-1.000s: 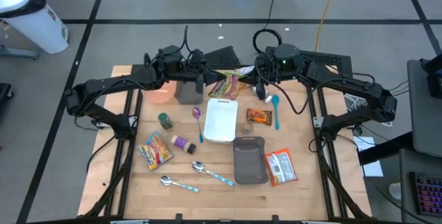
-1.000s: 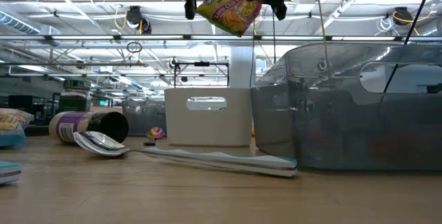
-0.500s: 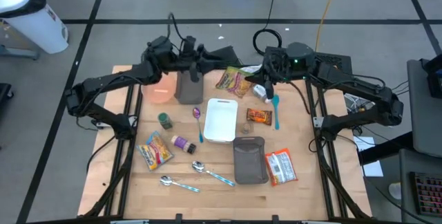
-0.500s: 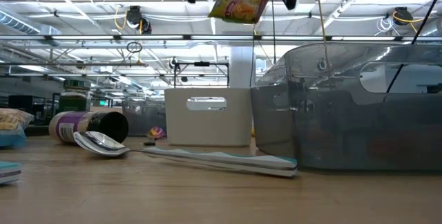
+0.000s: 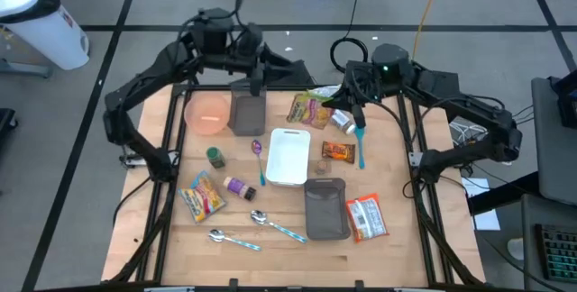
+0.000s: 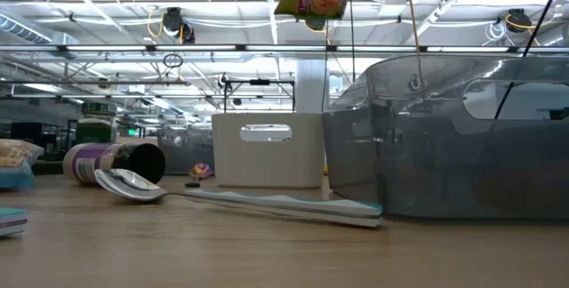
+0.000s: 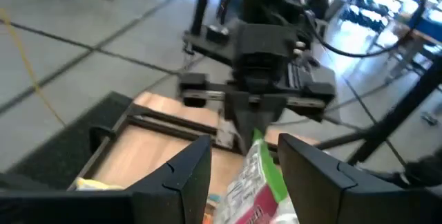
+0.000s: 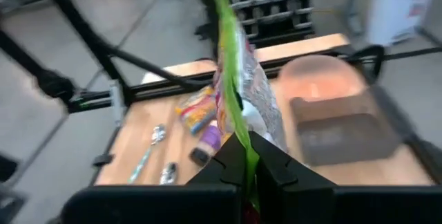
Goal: Pick & Place Food Item
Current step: Put the green noodle pack into the top black bin
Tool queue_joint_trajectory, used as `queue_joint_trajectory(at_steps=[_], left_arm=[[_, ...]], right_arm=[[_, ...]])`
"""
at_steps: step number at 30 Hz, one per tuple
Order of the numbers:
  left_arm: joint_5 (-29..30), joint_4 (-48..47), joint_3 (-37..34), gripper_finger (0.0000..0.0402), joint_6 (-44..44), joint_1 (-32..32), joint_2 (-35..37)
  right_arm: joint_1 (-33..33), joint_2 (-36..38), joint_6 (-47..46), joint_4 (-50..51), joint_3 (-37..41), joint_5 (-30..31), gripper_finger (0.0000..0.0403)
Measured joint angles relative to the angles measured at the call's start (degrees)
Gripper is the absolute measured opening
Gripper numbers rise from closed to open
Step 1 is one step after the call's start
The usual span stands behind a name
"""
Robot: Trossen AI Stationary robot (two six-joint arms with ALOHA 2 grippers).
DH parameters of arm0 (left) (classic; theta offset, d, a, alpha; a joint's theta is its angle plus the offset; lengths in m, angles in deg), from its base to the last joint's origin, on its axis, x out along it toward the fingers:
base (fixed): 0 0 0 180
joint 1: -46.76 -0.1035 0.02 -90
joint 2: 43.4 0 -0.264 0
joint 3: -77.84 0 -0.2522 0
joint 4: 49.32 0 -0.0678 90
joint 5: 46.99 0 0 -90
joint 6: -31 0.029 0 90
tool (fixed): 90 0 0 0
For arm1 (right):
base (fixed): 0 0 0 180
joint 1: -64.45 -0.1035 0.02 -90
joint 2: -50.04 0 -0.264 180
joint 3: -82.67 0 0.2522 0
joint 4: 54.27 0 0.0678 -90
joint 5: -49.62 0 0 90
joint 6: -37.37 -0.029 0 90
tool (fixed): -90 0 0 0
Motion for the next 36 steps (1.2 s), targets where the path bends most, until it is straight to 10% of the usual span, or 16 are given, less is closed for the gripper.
queue_joint_trajectory(at_steps=[8,36], left_arm=[[7.46,-15.02,13.60,0.0175,3.16,4.92,-9.13],[4.03,-30.58,13.93,0.0175,7.86,8.31,-16.54]], right_arm=[[1.07,-4.22,4.28,3.48,-0.48,-8.06,0.0000],[0.24,-10.82,5.67,-1.36,-0.50,-10.93,0.0000]])
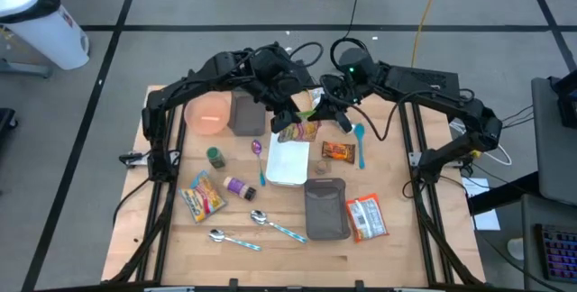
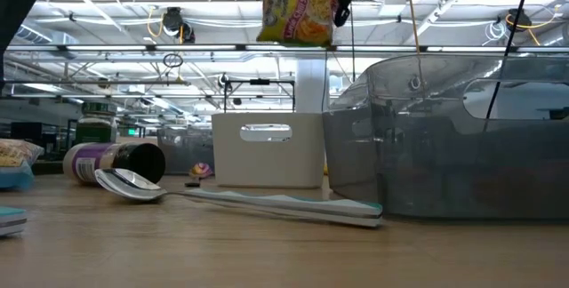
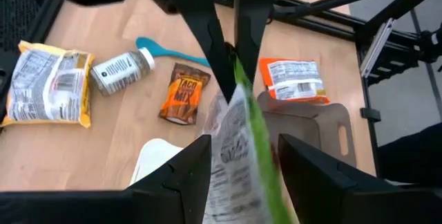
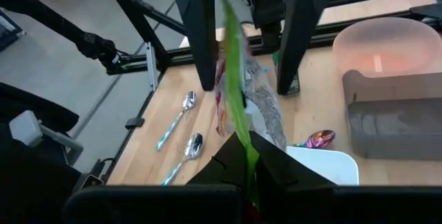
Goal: Pick & Place Food Item
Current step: Put the green noodle pack into the top black bin
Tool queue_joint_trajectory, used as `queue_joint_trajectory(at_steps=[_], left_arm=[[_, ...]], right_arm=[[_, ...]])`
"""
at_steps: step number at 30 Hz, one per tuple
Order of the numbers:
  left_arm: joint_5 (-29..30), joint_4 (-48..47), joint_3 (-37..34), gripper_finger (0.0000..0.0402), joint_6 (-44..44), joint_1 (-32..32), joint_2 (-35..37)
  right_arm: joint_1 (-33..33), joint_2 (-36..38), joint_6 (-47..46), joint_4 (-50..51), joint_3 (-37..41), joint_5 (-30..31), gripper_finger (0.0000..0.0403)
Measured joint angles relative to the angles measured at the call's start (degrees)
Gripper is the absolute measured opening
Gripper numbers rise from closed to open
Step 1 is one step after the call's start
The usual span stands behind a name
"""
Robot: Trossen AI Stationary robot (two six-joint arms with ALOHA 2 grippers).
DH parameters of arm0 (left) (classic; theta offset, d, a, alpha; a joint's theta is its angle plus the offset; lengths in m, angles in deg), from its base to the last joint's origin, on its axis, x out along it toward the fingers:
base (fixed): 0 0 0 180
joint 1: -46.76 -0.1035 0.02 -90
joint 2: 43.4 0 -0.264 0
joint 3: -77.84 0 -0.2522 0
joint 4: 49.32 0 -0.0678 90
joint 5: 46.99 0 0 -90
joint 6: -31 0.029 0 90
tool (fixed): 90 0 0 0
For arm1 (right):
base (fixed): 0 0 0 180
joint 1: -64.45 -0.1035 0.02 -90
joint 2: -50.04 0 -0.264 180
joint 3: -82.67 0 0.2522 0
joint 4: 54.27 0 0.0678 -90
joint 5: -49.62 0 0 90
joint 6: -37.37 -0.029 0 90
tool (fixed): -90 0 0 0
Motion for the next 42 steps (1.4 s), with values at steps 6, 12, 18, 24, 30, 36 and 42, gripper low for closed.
queue_joint_trajectory(at_steps=[6,12,18,24,30,36,42], left_arm=[[-0.16,0.44,-0.02,0.0175,1.10,-0.65,-0.72],[-0.17,0.67,0.00,0.0175,1.11,-0.93,-1.03],[1.76,1.56,0.00,0.0171,1.06,-0.89,-1.04],[1.73,1.59,0.00,0.0107,0.93,-0.85,-1.03],[1.09,1.59,0.00,0.0020,0.94,-0.86,-1.02],[-0.04,1.48,0.00,0.0006,2.26,-0.89,-1.02],[-0.07,1.12,0.00,0.0003,2.47,-0.93,-1.02]], right_arm=[[0.00,0.09,-0.60,-0.87,0.03,0.01,0.0000],[0.02,0.04,-0.62,-0.88,0.03,0.01,0.0000],[0.02,0.04,-0.63,-0.93,0.03,0.04,0.0000],[0.02,0.04,-0.63,-0.93,0.03,0.05,0.0000],[0.04,0.04,-0.64,-0.86,0.03,-0.04,0.0000],[0.00,0.04,-0.65,-0.87,0.03,-0.21,0.0000],[0.02,0.11,-0.55,-0.90,0.03,-0.21,0.0009]])
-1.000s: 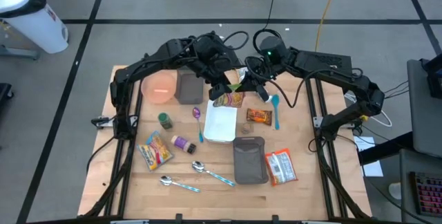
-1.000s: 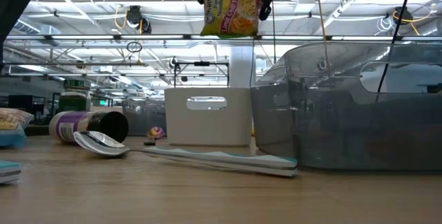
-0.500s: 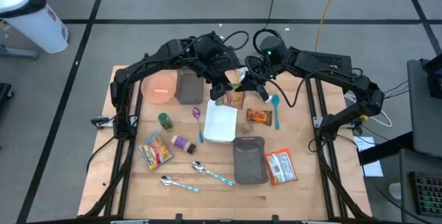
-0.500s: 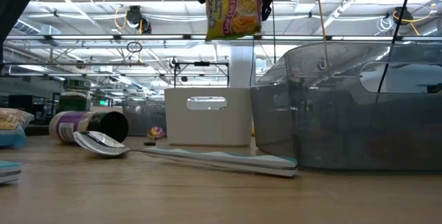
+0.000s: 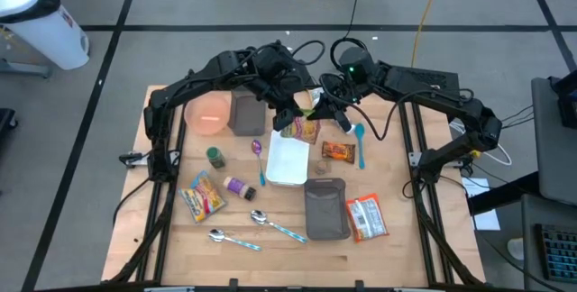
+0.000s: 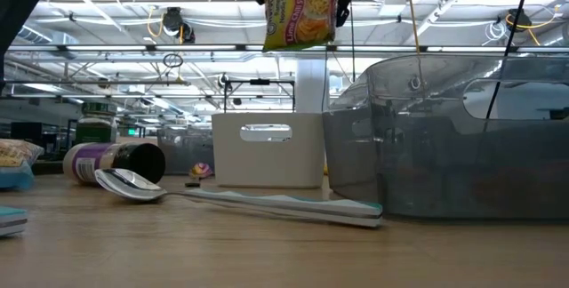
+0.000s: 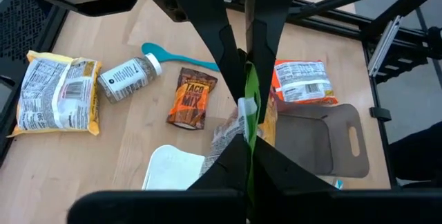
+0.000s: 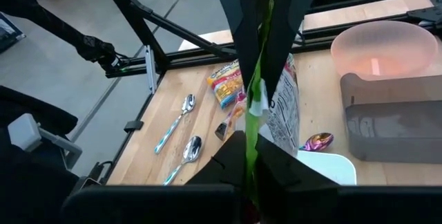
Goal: Pick & Place Food Item
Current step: Put the green noodle pack into the top black bin
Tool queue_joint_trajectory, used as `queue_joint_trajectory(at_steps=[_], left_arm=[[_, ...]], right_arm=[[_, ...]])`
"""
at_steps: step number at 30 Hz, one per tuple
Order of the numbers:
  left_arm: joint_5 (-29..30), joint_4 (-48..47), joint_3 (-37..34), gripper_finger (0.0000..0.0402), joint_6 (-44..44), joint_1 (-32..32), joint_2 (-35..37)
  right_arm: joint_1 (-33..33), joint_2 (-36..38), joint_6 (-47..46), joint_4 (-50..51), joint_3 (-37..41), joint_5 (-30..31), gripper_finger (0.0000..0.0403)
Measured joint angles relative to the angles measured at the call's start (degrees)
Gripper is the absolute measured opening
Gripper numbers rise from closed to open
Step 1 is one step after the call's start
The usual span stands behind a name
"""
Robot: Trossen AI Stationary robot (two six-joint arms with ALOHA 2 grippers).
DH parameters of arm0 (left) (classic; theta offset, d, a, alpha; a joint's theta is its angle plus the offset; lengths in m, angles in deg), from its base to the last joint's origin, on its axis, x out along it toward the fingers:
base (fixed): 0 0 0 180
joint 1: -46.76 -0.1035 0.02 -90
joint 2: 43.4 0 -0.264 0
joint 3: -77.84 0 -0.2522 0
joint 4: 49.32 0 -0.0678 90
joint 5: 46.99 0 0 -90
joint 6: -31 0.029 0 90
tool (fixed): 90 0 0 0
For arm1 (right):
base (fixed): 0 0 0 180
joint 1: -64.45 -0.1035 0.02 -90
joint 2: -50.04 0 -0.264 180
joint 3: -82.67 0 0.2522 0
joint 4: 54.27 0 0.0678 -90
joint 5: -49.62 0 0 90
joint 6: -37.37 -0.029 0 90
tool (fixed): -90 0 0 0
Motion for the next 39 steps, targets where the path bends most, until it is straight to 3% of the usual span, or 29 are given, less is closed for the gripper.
queue_joint_trajectory(at_steps=[10,17,32,39], left_arm=[[-0.08,-2.76,-0.04,0.0002,1.59,-2.54,0.00],[0.90,-10.92,-0.04,0.0002,3.09,-6.45,0.01],[1.34,-13.66,-0.09,0.0001,7.28,-16.86,5.37],[-2.29,-12.12,-6.09,0.0001,11.84,-25.41,11.05]], right_arm=[[2.42,2.70,0.77,-0.96,0.00,0.05,0.0110],[6.83,5.59,-4.01,-0.59,0.00,0.26,0.0168],[9.88,7.48,-3.63,9.39,0.02,0.49,0.0171],[9.51,7.46,-8.66,1.14,4.41,3.72,0.0169]])
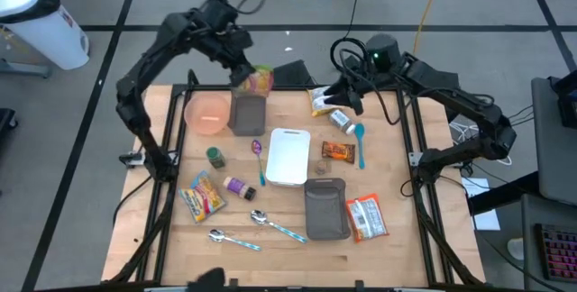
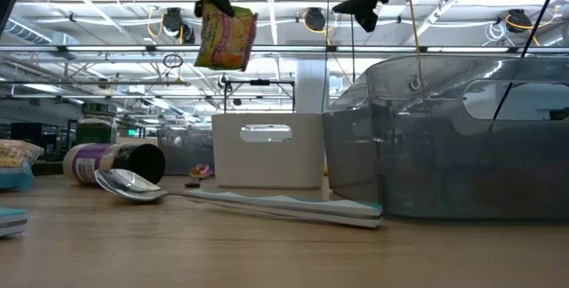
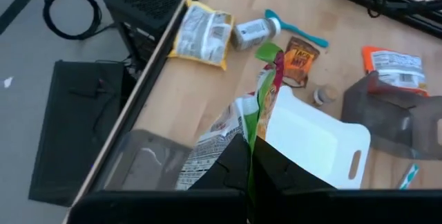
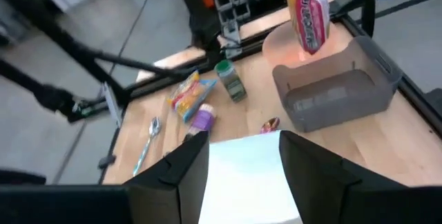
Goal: Pick & Place Food Item
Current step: Put the green noodle pack into the top black bin
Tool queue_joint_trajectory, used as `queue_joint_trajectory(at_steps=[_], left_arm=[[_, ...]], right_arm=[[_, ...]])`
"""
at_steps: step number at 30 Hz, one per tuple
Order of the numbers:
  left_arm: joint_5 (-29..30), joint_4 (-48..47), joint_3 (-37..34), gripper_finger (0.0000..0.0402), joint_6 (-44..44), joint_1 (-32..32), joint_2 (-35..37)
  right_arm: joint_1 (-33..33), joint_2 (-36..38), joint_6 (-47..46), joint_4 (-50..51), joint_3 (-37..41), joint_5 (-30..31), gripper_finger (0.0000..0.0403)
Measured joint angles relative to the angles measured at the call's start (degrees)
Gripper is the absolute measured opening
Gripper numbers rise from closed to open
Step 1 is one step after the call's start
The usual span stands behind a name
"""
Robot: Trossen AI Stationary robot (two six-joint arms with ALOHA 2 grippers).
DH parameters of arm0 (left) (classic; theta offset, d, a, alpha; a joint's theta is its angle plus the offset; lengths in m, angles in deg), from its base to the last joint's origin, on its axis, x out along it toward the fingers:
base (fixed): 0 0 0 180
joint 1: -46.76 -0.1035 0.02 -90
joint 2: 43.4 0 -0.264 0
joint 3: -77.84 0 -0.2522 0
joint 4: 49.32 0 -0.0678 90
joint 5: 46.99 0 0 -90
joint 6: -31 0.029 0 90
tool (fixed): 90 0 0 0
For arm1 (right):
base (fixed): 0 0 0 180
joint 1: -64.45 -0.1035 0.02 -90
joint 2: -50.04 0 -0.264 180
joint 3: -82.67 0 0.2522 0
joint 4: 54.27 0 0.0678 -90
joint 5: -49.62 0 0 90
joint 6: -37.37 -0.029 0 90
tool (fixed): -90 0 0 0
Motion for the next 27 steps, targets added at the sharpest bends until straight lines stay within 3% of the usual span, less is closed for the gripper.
queue_joint_trajectory(at_steps=[9,15,20,27], left_arm=[[-11.10,16.30,-19.81,0.0001,1.95,-8.87,7.65],[-11.72,21.14,-30.15,0.0001,3.52,-11.99,8.98],[-17.28,28.16,-37.34,0.0001,3.26,-14.10,8.97],[-17.38,33.57,-42.20,0.0001,3.49,-17.42,8.95]], right_arm=[[-1.68,-0.02,-18.00,-34.09,14.27,4.54,0.0167],[-3.01,-0.02,-28.80,-56.42,24.40,11.22,0.0165],[-4.33,-0.02,-33.65,-65.80,30.43,19.56,0.0164],[-6.66,-0.02,-33.95,-66.39,32.82,28.15,0.0161]])
